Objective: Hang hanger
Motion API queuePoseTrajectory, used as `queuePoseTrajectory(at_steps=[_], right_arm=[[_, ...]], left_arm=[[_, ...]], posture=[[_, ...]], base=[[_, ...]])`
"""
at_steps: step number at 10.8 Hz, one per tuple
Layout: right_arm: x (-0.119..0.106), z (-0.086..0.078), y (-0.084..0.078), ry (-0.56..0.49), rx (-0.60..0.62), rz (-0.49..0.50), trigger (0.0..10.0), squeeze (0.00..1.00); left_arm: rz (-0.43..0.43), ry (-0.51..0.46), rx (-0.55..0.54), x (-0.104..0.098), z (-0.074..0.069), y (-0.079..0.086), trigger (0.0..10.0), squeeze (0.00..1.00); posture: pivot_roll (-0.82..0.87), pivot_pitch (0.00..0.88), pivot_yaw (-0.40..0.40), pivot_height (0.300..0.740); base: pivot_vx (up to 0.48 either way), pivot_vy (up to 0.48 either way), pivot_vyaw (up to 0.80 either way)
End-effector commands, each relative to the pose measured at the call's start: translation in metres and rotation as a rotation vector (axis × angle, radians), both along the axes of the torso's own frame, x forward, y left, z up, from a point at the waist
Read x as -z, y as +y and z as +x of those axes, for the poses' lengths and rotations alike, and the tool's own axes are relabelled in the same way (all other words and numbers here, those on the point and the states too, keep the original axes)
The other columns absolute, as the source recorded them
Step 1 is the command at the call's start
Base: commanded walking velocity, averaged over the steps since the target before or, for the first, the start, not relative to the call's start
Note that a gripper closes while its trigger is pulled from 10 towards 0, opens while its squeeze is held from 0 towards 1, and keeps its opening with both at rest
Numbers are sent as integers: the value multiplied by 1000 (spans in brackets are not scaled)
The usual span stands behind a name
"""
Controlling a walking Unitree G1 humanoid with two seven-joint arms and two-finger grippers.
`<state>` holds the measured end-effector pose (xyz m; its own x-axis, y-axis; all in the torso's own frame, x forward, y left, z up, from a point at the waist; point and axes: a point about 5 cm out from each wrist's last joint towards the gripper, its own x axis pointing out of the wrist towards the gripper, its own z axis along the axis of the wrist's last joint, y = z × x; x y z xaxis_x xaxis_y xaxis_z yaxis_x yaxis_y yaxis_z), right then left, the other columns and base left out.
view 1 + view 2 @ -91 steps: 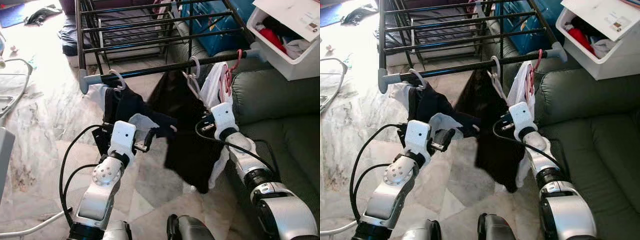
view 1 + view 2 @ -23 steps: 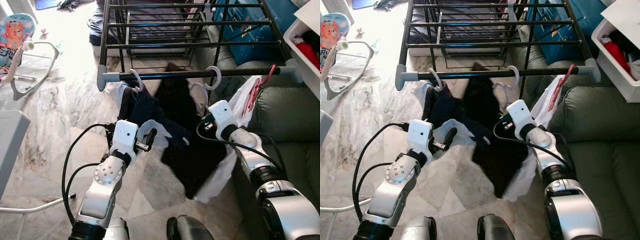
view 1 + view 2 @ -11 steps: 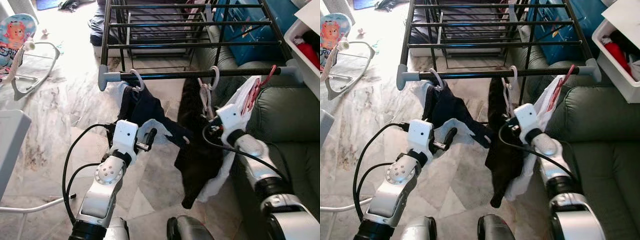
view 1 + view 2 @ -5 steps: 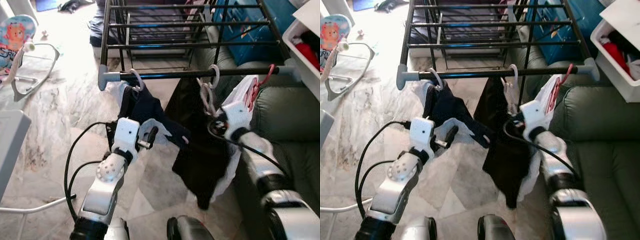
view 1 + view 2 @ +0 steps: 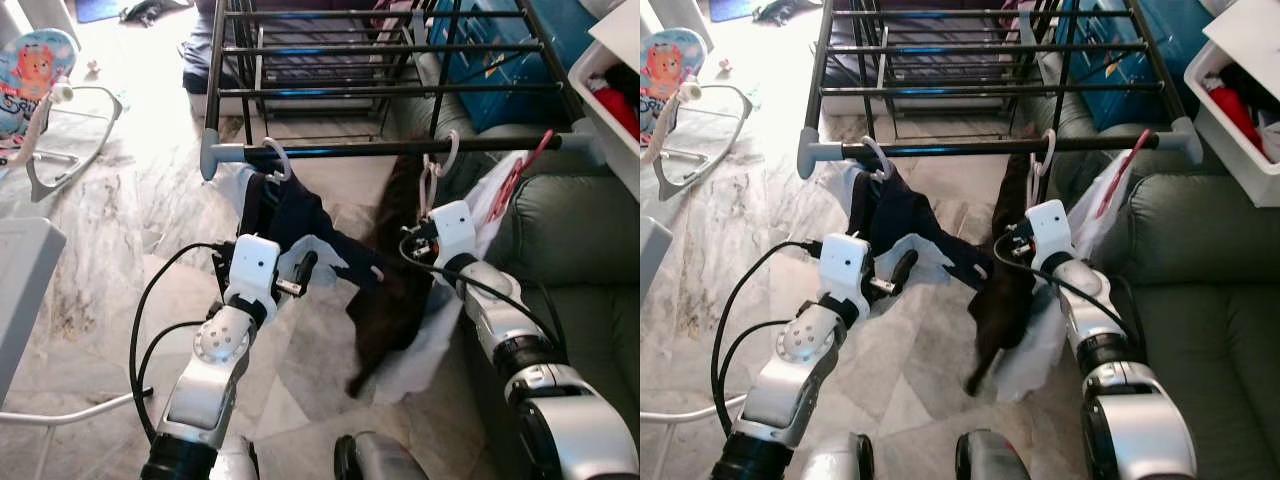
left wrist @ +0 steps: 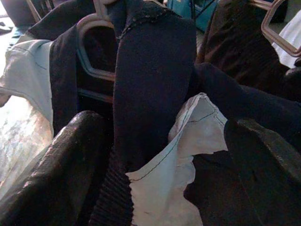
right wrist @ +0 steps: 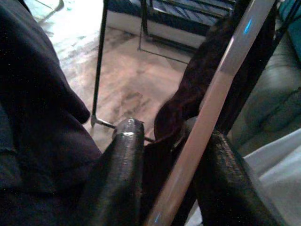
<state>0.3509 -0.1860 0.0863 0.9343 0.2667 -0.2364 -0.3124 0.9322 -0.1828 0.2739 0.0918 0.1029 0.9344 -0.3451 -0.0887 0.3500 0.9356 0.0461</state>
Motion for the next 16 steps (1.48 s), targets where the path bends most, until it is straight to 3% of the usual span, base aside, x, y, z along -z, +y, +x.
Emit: queuePoseTrajectory(at_steps=[1, 4, 7, 8, 11, 14, 16], right_arm=[[10, -4, -7, 58, 30, -25, 0, 0], [9, -5, -16, 66, 3, -105, 0, 0], [3, -6, -16, 16, -99, -255, 0, 0], [1, -6, -18, 3, -104, -266, 0, 0], [-4, -6, -21, -59, -90, -256, 0, 0], [-37, 0, -20, -276, -41, -214, 0, 0], [-44, -14, -19, -389, 39, -103, 0, 0]], left_arm=[[4, 16, -5, 4, -1, 0, 10000, 0], [4, 20, -6, 6, -2, 0, 10000, 0], [7, 18, -14, 5, 0, 1, 10000, 0], [9, 19, -16, 6, 0, 2, 10000, 0], [6, 16, -13, 6, 0, 0, 10000, 0], [7, 15, -19, 6, 1, 1, 10000, 0], [20, 19, -70, 8, 0, 4, 10000, 0]], posture=[[-75, 97, -9, 740], [-79, 97, -9, 740], [-79, 93, -12, 740], [-79, 93, -12, 740], [-82, 85, -14, 740], [-84, 83, -17, 740], [-83, 85, -28, 740]], base=[[0, 0, 0], [0, 0, 0], [0, 0, 0], [0, 0, 0], [0, 0, 0], [0, 0, 0], [0, 0, 0]])
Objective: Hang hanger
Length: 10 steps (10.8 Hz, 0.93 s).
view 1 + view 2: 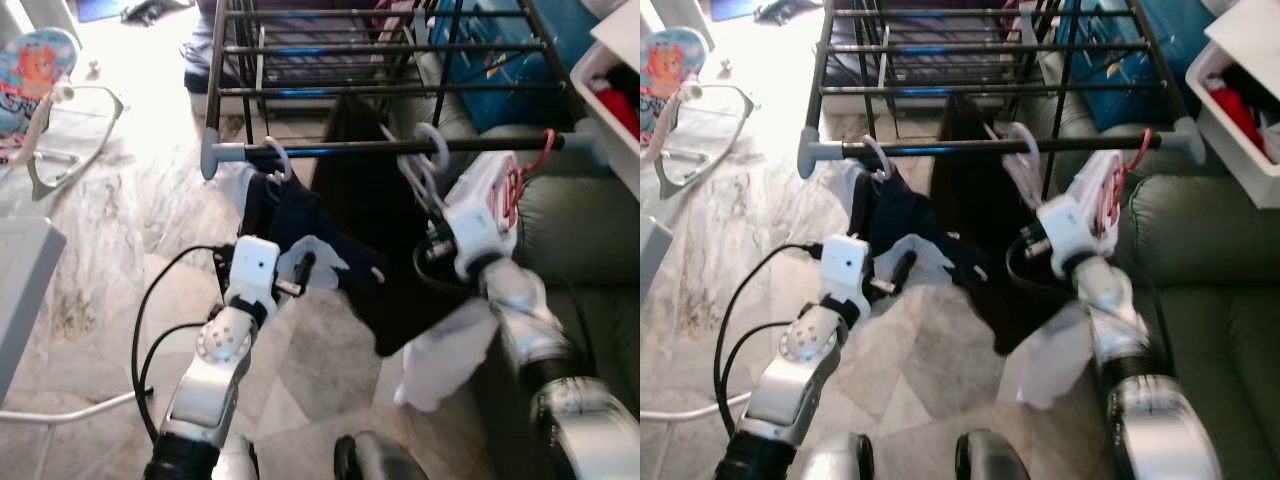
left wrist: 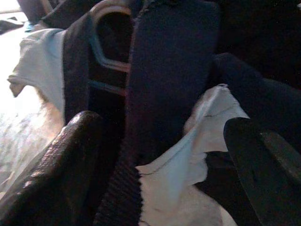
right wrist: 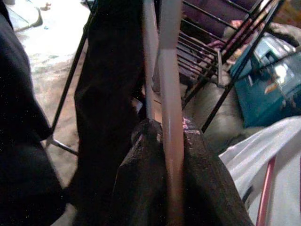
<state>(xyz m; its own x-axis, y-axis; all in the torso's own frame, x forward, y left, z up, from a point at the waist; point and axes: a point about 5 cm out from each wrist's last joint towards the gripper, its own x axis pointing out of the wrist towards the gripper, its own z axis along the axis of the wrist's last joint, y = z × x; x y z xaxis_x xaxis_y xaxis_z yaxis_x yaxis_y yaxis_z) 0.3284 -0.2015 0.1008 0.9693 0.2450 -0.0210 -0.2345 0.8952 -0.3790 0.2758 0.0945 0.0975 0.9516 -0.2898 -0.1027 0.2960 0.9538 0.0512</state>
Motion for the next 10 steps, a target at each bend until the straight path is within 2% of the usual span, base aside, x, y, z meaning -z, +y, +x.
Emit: queuePoseTrajectory(at_steps=[1, 2, 3, 5, 6, 10], right_arm=[[-26, 0, -2, -146, 36, 57, 0, 0], [-19, -12, 2, -148, 65, 83, 0, 0], [-5, -35, 12, -118, 113, 132, 0, 0], [1, -61, 28, -78, 131, 163, 0, 0], [4, -65, 30, -37, 168, 206, 0, 0], [11, -73, 33, 63, 270, 251, 0, 0]], left_arm=[[20, 11, -38, 4, -1, 4, 10000, 0], [28, 14, -63, 5, -2, 6, 10000, 0], [32, 17, -72, 7, -3, 7, 10000, 0], [48, 8, -65, 7, -4, 10, 10000, 0], [51, 8, -70, 7, -3, 13, 10000, 0], [59, 10, -43, 7, -5, 10, 10000, 0]], posture=[[-81, 89, -40, 740], [-84, 87, -44, 740], [-86, 87, -46, 740], [-94, 93, -45, 740], [-97, 100, -41, 740], [-88, 93, -24, 740]], base=[[0, 0, 0], [0, 0, 0], [0, 0, 0], [0, 0, 0], [0, 0, 0], [0, 0, 0]])
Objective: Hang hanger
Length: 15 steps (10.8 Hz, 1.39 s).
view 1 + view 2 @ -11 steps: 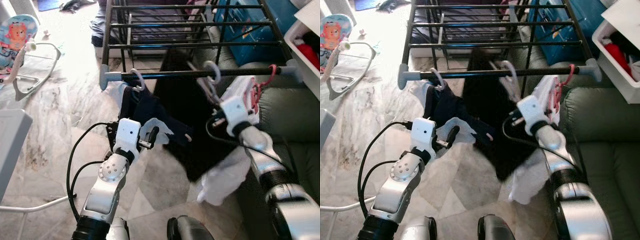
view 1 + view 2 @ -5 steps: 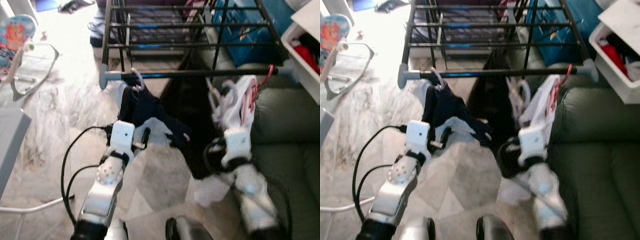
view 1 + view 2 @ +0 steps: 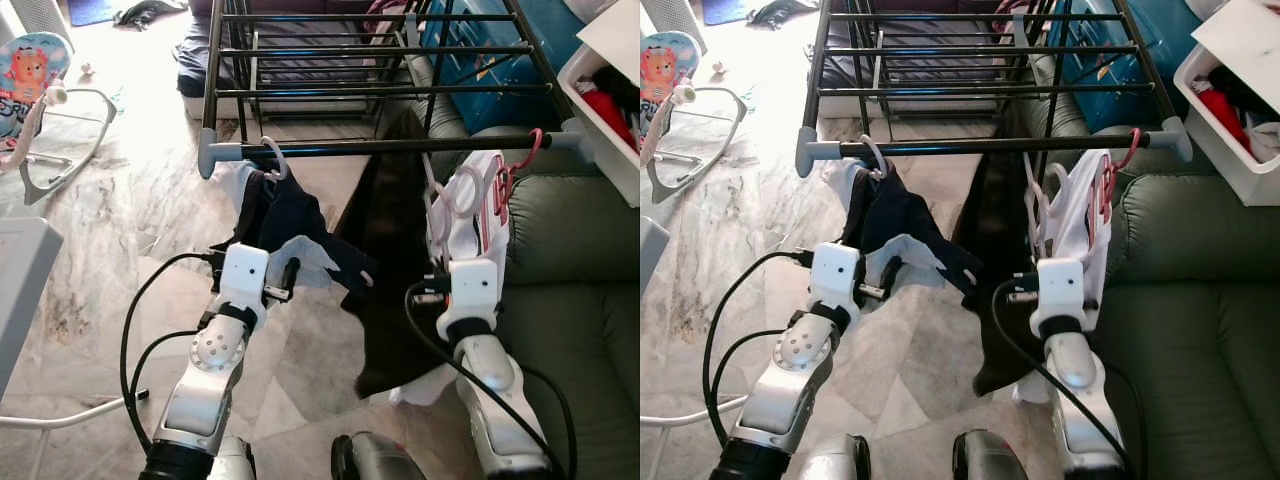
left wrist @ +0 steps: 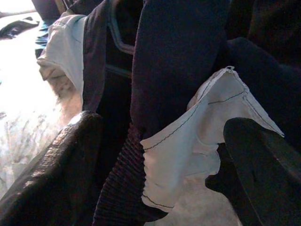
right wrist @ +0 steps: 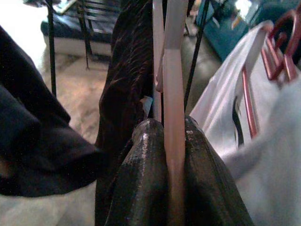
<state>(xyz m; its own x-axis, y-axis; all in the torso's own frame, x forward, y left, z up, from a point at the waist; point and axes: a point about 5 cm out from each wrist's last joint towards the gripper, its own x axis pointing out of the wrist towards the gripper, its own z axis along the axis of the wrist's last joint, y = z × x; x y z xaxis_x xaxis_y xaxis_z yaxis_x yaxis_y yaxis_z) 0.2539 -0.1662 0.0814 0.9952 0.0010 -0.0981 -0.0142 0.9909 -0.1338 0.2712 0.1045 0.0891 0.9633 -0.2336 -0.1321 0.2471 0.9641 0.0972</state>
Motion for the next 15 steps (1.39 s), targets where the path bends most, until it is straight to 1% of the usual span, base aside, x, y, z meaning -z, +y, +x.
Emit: queuePoseTrajectory(at_steps=[1, 3, 6, 7, 9, 11, 12, 13, 14, 15], right_arm=[[-6, -2, -4, -13, 24, 9, 0, 0], [-8, 0, -4, -10, 20, 2, 0, 0], [-6, 2, -5, 16, 4, 15, 0, 0], [-4, 0, -7, 26, -21, 4, 0, 0], [-2, -4, -21, 57, -55, -25, 0, 0], [1, -7, -23, 67, -105, -48, 0, 0], [2, -7, -26, 69, -113, -56, 0, 0], [3, -7, -27, 67, -106, -50, 235, 0], [9, -10, -24, 82, -107, -46, 392, 0], [13, -9, -22, 84, -98, -39, 1804, 0]], left_arm=[[5, 3, 15, 1, -2, -1, 10000, 0], [0, 2, 23, 1, -3, -3, 10000, 0], [7, 7, 23, 2, -4, 0, 10000, 0], [13, 12, 24, 3, -6, 3, 10000, 0], [32, 26, 33, 8, -8, 8, 10000, 0], [40, 32, 36, 10, -7, 10, 10000, 0], [48, 22, 33, 7, -2, 12, 10000, 0], [54, 16, 1, 6, 3, 20, 10000, 0], [62, 15, -10, 8, 6, 25, 10000, 0], [73, 6, -14, 7, 7, 28, 10000, 0]], posture=[[-89, 90, -21, 740], [-87, 90, -20, 740], [-81, 81, -14, 740], [-83, 74, -4, 740], [-94, 62, 2, 740], [-96, 47, 12, 740], [-92, 26, 18, 740], [-85, 4, 20, 740], [-76, 0, 18, 740], [-61, 0, 13, 740]], base=[[0, 0, 0], [0, 0, 0], [-328, 0, 0], [-330, 0, 0], [-337, 0, 0], [-336, 0, 0], [-330, 0, 0], [-334, 0, 0], [-330, 0, 0], [-319, 0, 0]])
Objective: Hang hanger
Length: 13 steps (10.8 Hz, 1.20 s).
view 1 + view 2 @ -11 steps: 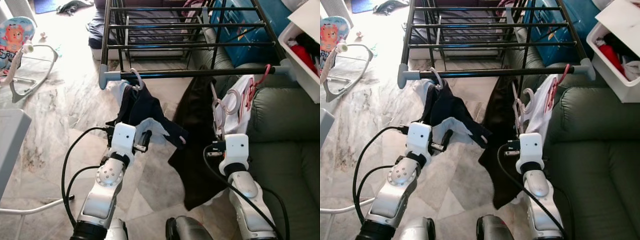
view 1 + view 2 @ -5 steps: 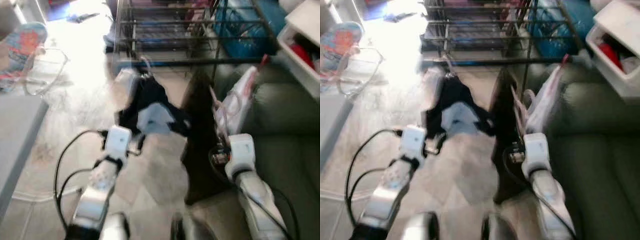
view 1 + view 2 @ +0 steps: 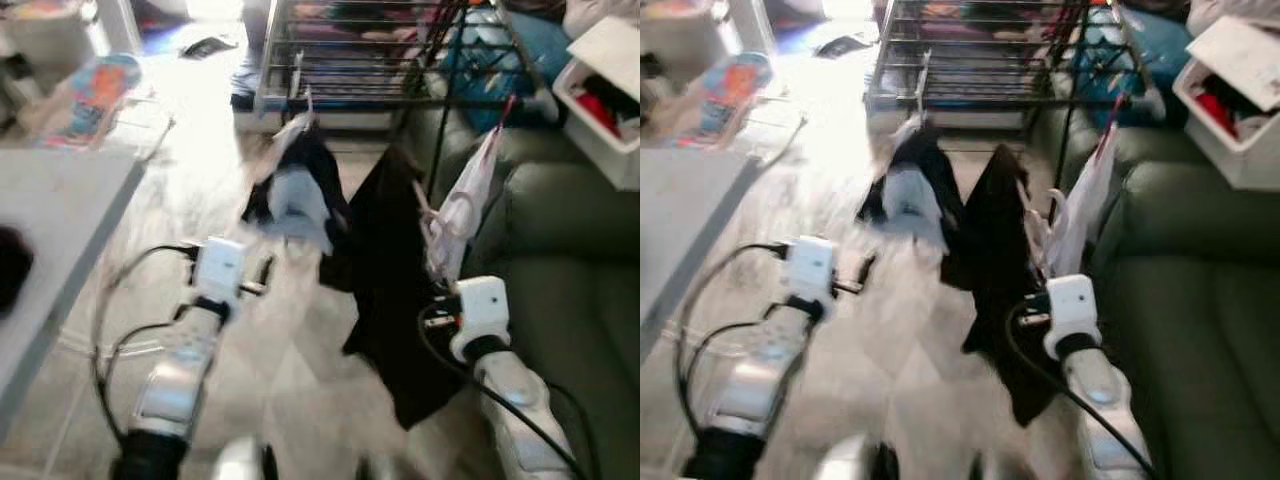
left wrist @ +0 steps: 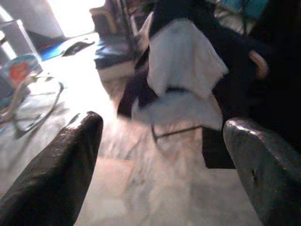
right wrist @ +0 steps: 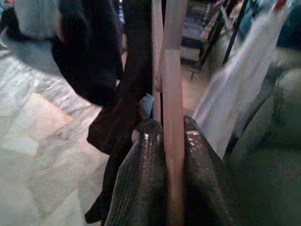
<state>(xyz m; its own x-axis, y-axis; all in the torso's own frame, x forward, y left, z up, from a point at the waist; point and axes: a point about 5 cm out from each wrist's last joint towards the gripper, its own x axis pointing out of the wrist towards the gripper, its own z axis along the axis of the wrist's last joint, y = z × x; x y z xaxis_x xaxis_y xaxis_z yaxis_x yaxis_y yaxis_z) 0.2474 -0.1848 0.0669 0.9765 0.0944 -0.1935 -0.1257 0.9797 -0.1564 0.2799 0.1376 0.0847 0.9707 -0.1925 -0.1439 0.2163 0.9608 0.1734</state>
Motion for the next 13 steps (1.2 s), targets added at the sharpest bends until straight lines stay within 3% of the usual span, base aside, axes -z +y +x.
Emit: queuePoseTrajectory(at_steps=[1, 2, 4, 7, 10, 13], right_arm=[[0, 3, 1, -21, 18, 8, 4471, 0], [-4, 11, 4, -48, 54, 20, 10000, 0], [-3, 17, 4, -59, 180, 81, 10000, 0], [6, 7, 7, -61, 164, 48, 10000, 0], [6, 4, 11, -65, 137, 51, 10000, 0], [-15, 25, 16, -150, 33, 45, 10000, 0]], left_arm=[[7, -2, 12, 0, 2, -4, 10000, 0], [-4, -16, -27, -7, 4, 2, 10000, 0], [-12, -19, -91, -7, -5, 14, 10000, 0], [-54, 1, -75, -3, -22, 10, 10000, 0], [-81, 14, -45, -5, -20, -5, 10000, 0], [-34, -23, -70, -13, -12, -4, 10000, 0]], posture=[[-53, 0, 13, 740], [-31, 0, 10, 740], [-3, 0, -13, 740], [-14, 0, -2, 740], [-39, 0, 10, 740], [-23, 11, 1, 740]], base=[[-311, 0, 0], [-311, 0, 0], [-150, 0, 0], [0, 0, 267], [0, 0, 800], [0, 0, 800]])
